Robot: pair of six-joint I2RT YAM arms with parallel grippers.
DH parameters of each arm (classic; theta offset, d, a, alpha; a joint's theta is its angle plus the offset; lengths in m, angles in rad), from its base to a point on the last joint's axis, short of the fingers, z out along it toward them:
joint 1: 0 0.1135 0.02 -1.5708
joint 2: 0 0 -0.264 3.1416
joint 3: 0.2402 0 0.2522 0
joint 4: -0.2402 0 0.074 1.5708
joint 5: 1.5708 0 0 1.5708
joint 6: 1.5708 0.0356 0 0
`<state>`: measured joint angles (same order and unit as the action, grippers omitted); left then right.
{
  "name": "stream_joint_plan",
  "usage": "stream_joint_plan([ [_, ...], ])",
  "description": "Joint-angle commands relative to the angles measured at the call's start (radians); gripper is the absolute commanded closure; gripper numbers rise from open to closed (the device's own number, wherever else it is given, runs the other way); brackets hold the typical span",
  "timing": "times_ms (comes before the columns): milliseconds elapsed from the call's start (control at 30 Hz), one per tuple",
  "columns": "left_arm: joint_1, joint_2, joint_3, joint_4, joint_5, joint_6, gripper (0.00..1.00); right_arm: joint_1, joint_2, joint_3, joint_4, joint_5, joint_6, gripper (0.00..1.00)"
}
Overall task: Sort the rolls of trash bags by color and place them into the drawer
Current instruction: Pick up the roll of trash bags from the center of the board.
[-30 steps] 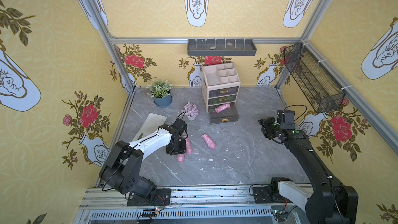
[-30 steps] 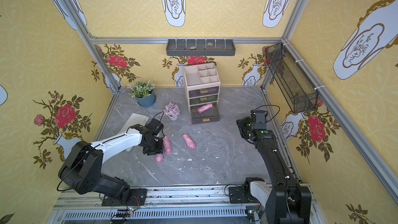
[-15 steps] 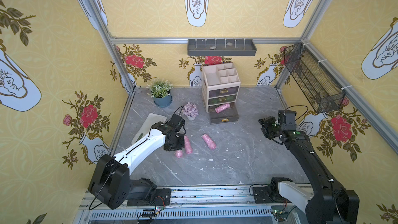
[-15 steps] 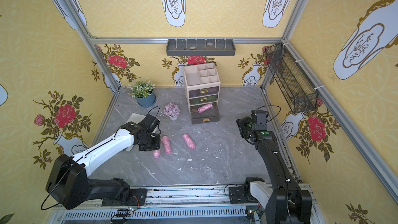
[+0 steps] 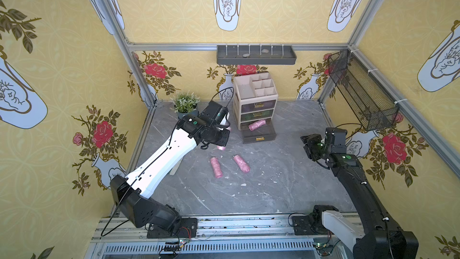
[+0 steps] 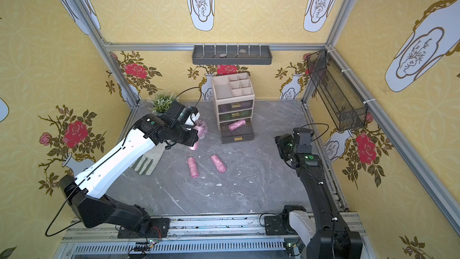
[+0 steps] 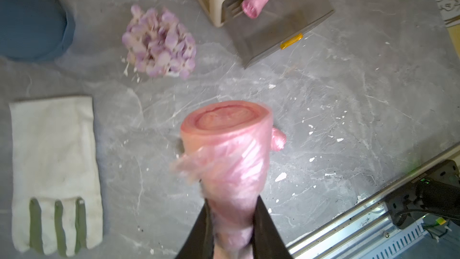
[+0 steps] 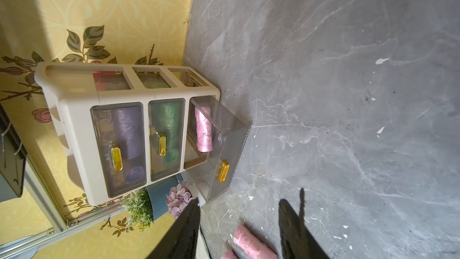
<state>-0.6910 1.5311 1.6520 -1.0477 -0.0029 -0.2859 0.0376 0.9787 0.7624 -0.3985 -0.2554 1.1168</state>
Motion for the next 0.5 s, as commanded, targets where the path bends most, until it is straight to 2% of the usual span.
stream_joint_plan([
  [0,-0.022,0.074,0.108,-0.005,0.026,0.152,0.75,-0.013,-0.008,0.025,-0.037,-0.007,-0.032,0.48],
  [200,-0.087,0.258,0.347,-0.027,0.063,0.29,0.76,-0.029,-0.042,0.039,-0.078,-0.01,-0.047,0.48],
  [467,-0.141,0.542,0.646,-0.069,0.063,0.543,0.77,-0.058,-0.092,0.038,-0.123,-0.021,-0.065,0.48],
])
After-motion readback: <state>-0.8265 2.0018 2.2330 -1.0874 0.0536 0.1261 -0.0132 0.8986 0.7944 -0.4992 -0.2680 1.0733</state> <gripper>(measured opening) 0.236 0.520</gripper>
